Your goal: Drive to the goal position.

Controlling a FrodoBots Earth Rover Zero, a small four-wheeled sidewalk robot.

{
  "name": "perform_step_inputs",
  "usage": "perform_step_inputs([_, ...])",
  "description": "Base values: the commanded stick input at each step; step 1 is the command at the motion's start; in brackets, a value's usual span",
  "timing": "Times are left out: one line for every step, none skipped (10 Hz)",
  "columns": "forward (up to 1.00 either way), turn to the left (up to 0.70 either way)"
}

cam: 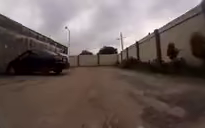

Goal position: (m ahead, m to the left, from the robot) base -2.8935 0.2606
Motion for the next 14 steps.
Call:
perform_step_inputs([0.7,0.0])
perform_step_inputs([0.7,0.0])
perform_step_inputs([0.7,0.0])
perform_step_inputs([0.7,0.0])
perform_step_inputs([0.7,0.0])
perform_step_inputs([0.7,0.0])
perform_step_inputs([0.7,0.0])
perform_step_inputs([0.7,0.0])
perform_step_inputs([0.7,0.0])
perform_step_inputs([0.7,0.0])
perform_step_inputs([0.7,0.0])
perform_step_inputs([0.7,0.0])
perform_step_inputs([0.7,0.0])
perform_step_inputs([0.7,0.0])
